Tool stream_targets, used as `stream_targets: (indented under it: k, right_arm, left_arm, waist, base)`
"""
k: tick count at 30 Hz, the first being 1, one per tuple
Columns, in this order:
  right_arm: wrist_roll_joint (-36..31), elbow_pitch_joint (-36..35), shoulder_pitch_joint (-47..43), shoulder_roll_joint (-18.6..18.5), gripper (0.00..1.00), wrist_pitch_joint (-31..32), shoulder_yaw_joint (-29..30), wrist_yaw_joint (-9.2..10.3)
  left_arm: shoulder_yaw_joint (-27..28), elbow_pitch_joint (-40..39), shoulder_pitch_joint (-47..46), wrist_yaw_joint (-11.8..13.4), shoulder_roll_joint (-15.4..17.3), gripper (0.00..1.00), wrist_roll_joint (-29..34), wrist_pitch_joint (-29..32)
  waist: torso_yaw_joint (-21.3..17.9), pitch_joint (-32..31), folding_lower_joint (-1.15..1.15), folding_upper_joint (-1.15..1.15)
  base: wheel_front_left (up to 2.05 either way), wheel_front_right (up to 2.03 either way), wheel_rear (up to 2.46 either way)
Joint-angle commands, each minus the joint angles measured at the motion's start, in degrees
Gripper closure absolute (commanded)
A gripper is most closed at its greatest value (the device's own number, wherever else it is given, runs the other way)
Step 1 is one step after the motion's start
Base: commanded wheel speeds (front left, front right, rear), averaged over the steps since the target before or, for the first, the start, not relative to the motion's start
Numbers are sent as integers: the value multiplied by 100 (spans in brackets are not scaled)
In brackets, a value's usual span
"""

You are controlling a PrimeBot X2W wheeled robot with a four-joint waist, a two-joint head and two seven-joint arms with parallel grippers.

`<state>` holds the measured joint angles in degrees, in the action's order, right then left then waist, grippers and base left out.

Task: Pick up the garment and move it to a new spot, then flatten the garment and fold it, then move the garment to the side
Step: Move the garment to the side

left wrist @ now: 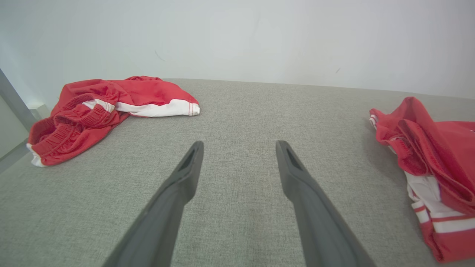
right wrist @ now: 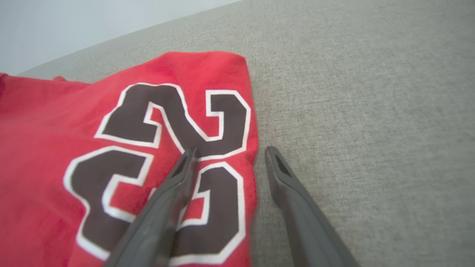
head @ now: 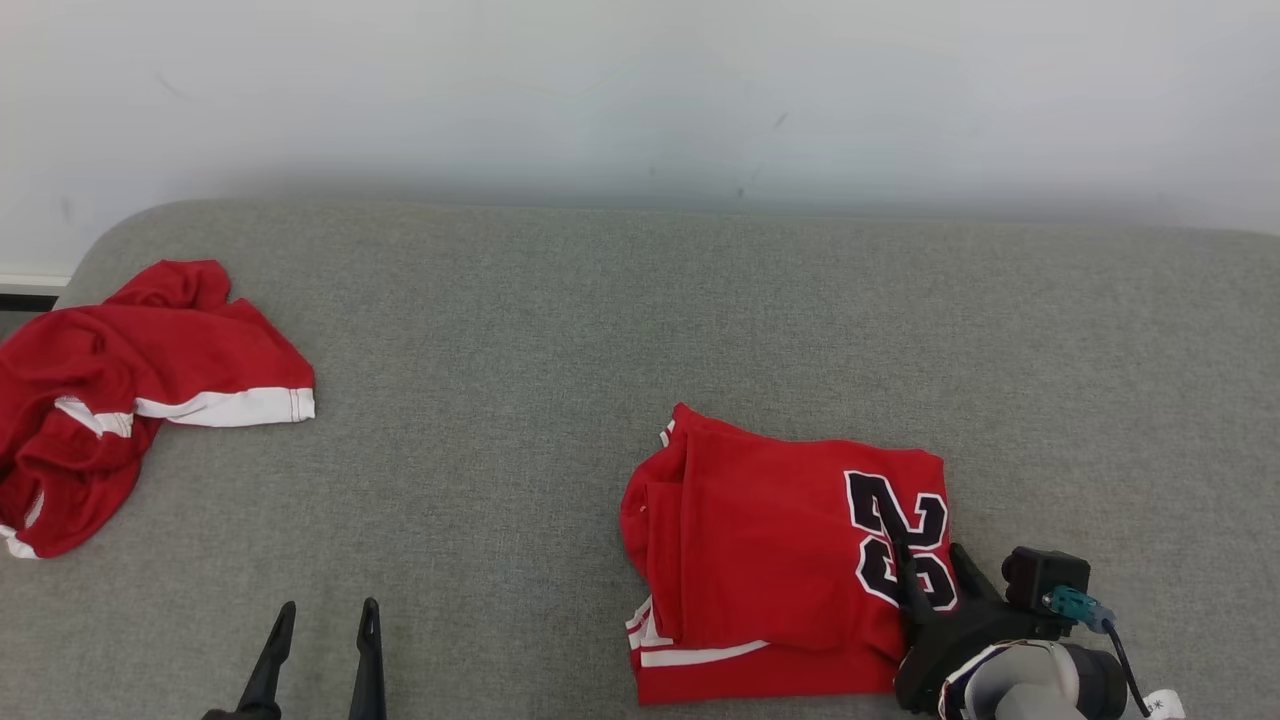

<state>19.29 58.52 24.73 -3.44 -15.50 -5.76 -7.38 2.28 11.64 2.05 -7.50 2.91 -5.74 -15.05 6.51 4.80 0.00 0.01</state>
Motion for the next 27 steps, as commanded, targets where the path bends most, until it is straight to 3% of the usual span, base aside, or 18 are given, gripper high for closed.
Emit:
stream_targets:
  k: [1,2,8,15,27]
  right_arm:
    - [123,131,-45,93,89,63,-141,-17]
    - [196,158,-16,97,100,63,-217,-17]
    - [362,31,183,-134,100,52,-446,-16]
    - [185,-306,755,-803,100,33,-442,-10]
    - [-344,-114,2291,-2238,100,115,-958,-10]
  left_arm:
    - [-4,12,-57,3,-5,0,-24,-14]
    - [-13,18,-58,2,-6,0,-32,-14]
    - [21,-15,30,3,-6,0,-66,-14]
    - [27,-99,-159,4,-7,0,-110,-14]
    - [-215,-390,-753,4,-3,0,-12,-14]
  waist:
    - [16,-8,0,-1]
    - [24,-9,0,-1]
    - [1,-7,0,-1]
    - [-252,314,0,-1]
    - [-486,1225,0,-1]
  base:
    - [0,0,0]
    - [0,0,0]
    - [0,0,0]
    - [0,0,0]
    - [0,0,0]
